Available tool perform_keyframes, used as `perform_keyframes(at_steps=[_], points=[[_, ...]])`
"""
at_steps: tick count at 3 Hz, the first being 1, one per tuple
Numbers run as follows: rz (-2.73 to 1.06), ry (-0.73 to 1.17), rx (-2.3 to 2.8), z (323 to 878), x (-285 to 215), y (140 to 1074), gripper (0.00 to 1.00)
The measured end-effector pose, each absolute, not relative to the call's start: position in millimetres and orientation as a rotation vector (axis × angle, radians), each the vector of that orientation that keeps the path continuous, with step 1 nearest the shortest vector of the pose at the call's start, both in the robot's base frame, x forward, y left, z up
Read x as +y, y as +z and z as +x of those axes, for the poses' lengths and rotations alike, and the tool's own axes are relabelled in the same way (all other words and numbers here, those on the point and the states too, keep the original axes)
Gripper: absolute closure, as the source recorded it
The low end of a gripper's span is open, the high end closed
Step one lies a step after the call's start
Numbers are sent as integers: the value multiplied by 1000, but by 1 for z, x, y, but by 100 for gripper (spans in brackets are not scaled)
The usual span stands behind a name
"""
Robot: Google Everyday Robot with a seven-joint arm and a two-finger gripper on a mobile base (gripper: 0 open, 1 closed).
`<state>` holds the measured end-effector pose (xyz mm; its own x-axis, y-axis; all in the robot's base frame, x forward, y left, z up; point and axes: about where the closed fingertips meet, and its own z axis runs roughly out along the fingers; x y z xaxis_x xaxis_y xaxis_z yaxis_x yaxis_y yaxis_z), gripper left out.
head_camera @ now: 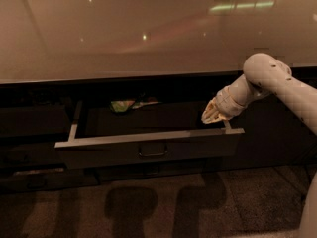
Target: Open top drawer
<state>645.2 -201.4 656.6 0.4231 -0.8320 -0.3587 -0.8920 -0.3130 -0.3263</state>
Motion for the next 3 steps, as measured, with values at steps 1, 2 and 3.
perform_keyframes(at_steps=[1, 2, 3], points=[[-2267, 205, 1413, 609, -204, 646, 19], [-2277, 212, 1408, 603, -207, 644, 0], [-2289, 220, 1413, 591, -207, 641, 0]])
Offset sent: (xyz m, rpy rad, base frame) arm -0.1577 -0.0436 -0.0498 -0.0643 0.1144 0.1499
